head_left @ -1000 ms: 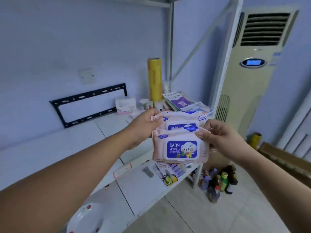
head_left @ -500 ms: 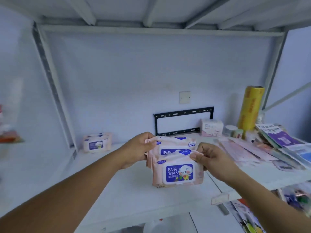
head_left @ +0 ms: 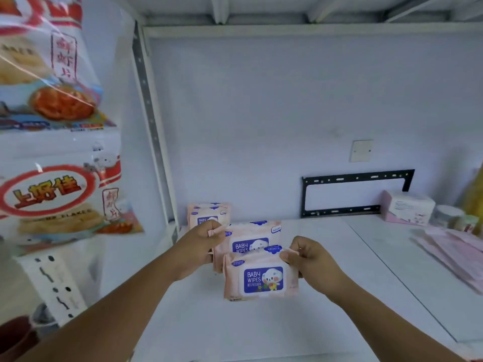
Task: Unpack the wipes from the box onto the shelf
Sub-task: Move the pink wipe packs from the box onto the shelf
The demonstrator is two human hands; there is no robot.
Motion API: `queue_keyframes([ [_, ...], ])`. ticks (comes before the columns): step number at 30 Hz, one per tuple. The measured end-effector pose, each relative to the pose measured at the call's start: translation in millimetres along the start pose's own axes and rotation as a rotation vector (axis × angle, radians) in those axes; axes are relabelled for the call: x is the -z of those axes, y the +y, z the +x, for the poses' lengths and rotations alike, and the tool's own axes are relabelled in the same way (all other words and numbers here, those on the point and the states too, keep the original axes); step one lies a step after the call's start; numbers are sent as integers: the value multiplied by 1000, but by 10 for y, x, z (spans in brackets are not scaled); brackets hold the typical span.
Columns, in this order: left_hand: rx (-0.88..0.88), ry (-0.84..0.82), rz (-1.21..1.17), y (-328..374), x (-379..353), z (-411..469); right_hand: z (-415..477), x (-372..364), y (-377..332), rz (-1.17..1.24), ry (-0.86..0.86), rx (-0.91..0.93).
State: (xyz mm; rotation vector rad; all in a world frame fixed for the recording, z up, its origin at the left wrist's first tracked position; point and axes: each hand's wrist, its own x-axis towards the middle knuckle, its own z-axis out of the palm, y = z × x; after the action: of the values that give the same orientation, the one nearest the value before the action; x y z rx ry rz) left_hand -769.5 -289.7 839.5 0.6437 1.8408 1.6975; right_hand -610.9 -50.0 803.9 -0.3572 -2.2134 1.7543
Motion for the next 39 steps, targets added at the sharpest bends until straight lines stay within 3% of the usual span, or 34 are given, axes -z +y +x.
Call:
queue_keyframes([
  [23,232,258,-55,-720,985,1329,1998,-810,938,-85,-227,-52],
  [30,299,226,-47,-893,1186,1687,2246,-1072,992,-103,-216,-80],
  [39,332,328,83,-890,1424,2095,2541,-1331,916,-47,-130,-195],
])
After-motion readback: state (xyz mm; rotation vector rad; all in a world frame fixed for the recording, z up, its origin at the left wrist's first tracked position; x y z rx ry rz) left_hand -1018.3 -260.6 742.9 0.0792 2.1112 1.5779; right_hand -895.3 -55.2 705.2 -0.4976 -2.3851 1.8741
